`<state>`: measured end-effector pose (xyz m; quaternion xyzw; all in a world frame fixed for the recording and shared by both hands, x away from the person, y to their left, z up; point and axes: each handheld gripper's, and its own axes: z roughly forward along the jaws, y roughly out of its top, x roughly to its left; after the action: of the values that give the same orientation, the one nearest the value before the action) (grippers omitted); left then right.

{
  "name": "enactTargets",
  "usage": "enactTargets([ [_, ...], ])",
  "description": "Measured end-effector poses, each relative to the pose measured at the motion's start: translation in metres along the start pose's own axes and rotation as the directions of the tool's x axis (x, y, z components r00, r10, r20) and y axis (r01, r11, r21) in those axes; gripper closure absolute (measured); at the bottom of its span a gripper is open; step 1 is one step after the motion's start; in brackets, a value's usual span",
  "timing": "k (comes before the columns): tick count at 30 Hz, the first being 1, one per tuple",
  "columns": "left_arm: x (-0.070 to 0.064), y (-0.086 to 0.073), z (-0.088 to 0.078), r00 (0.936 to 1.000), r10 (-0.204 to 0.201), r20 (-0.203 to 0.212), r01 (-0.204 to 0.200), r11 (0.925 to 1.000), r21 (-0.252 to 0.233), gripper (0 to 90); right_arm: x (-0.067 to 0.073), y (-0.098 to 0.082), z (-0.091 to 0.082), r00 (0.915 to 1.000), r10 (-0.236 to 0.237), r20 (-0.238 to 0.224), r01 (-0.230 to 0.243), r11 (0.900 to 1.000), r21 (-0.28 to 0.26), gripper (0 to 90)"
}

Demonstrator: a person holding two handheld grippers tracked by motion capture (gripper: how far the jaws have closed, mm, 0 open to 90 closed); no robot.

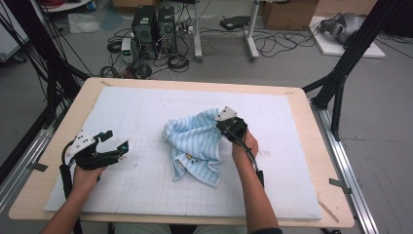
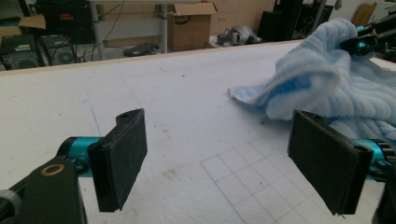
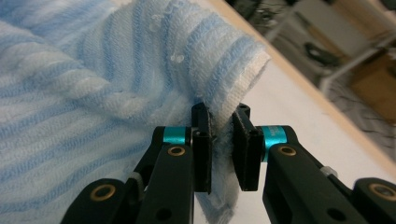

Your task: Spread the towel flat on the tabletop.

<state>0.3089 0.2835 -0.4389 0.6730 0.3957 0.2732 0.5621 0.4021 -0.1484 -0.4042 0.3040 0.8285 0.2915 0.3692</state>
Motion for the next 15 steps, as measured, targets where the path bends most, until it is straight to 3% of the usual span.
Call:
enactTargets([
  [2,0.000,0.000,0.000,1.0000,-0.001,0.000,0.001,1.0000,0.000,20.2,-0.004,-0.005,0.004,0.9979,-0.024,0.060,0.022,0.999,0.033,78.8],
  [5,0.001,0.000,-0.001,1.0000,-0.002,-0.001,0.002,1.0000,0.002,20.2,-0.006,-0.015,0.014,0.9971,-0.057,0.051,0.051,0.993,0.109,68.6],
  [6,0.001,0.000,0.000,1.0000,-0.002,-0.001,0.002,1.0000,0.001,20.2,-0.006,-0.017,0.016,0.9980,-0.046,0.044,0.040,0.992,0.122,63.0],
  [9,0.001,-0.001,0.000,1.0000,-0.002,-0.001,0.002,1.0000,0.004,20.2,-0.011,-0.020,0.009,0.9956,0.091,0.023,-0.093,0.993,0.071,53.9],
  [11,0.001,-0.001,0.000,1.0000,-0.001,0.000,0.001,1.0000,0.006,20.3,-0.018,-0.019,0.001,0.9833,0.182,-0.009,-0.182,0.983,0.020,51.3],
  [13,0.000,-0.001,0.001,1.0000,0.003,0.003,-0.003,1.0000,0.008,20.3,-0.022,-0.019,-0.007,0.9553,0.281,-0.091,-0.284,0.959,-0.017,49.1],
  [15,0.000,-0.001,0.001,1.0000,0.004,0.006,-0.004,1.0000,0.009,20.3,-0.021,-0.019,-0.009,0.9273,0.336,-0.164,-0.341,0.940,-0.004,48.0],
])
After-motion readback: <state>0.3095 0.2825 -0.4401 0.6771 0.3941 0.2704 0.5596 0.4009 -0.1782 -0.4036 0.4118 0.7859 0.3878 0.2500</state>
